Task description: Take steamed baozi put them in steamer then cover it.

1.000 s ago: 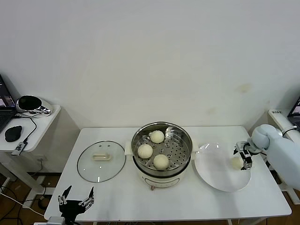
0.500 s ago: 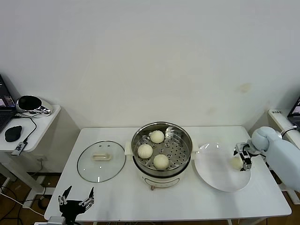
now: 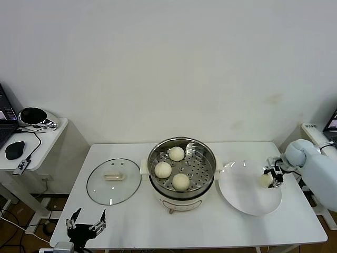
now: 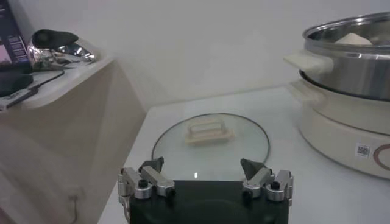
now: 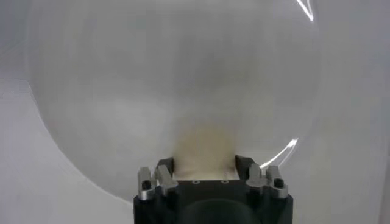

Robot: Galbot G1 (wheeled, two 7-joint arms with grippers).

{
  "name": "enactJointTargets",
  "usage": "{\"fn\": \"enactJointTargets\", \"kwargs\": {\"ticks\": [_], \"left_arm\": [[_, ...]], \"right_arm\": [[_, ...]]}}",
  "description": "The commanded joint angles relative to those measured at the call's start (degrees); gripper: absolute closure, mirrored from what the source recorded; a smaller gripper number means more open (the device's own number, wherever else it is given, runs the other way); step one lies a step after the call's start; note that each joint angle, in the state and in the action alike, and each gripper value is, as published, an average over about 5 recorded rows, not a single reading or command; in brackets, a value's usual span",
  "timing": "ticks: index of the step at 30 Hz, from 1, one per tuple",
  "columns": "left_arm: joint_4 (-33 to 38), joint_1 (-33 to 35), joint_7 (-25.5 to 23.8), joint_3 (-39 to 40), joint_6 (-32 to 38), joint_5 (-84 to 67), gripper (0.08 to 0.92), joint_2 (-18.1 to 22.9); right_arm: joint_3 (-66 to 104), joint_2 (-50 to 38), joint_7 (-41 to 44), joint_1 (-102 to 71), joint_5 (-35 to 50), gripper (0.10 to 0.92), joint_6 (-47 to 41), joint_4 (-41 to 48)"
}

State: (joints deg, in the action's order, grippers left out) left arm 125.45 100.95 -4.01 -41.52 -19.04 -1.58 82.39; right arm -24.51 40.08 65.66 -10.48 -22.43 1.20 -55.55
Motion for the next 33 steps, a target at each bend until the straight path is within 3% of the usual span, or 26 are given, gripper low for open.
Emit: {"fn": "enactJointTargets", "kwargs": {"ticks": [1, 12, 18, 26, 33], "left_arm": [[-0.05, -1.44, 0.06, 0.05, -0.28, 0.17, 0.177, -0.10], [0.70, -3.42, 0.48, -0.34, -0.66, 1.15, 0.177, -0.56], [2.08, -4.25, 0.42, -0.53, -0.86, 0.75, 0.177, -0.56], [1.94, -5.40, 0.61, -0.92, -0.89, 0.22, 0.177, -0.88], [1.81, -5.82, 0.73, -1.18, -0.89, 0.01, 0.177, -0.57]], "right_arm": [[-7.84, -2.74, 1.74, 8.74, 11.86, 0.423, -3.95, -4.74], [-27.51, -2.59, 6.08, 33.68, 32.72, 0.433, -14.21, -19.65], [-36.96, 1.69, 7.59, 44.44, 42.55, 0.439, -19.30, -22.32], [-44.30, 9.56, 6.89, 50.00, 49.32, 0.454, -24.61, -20.82], [-47.34, 16.52, 5.45, 49.31, 49.90, 0.466, -27.10, -18.83]]}}
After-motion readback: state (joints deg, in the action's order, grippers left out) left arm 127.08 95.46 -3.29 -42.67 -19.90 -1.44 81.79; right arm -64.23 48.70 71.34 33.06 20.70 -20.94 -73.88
